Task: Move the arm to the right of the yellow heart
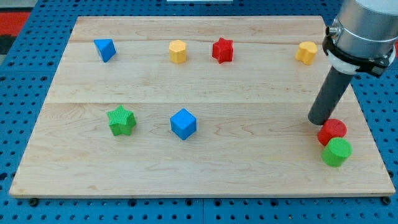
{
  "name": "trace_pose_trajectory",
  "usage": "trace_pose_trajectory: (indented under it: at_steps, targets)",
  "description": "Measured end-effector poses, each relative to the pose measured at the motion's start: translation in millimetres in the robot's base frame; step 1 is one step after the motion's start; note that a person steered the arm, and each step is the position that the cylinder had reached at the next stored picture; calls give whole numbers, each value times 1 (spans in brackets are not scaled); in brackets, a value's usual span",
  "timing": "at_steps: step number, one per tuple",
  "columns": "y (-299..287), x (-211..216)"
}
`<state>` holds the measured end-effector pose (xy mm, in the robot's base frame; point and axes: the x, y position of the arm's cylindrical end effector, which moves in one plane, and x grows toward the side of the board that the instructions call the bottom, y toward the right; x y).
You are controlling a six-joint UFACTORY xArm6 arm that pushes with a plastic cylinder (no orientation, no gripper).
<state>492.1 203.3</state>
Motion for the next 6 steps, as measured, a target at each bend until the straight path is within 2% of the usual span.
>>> trace_pose_trajectory:
  at_steps: [2,3,6]
  targets:
    - [-17,1]
    - [-24,-32]
    - [56,-144]
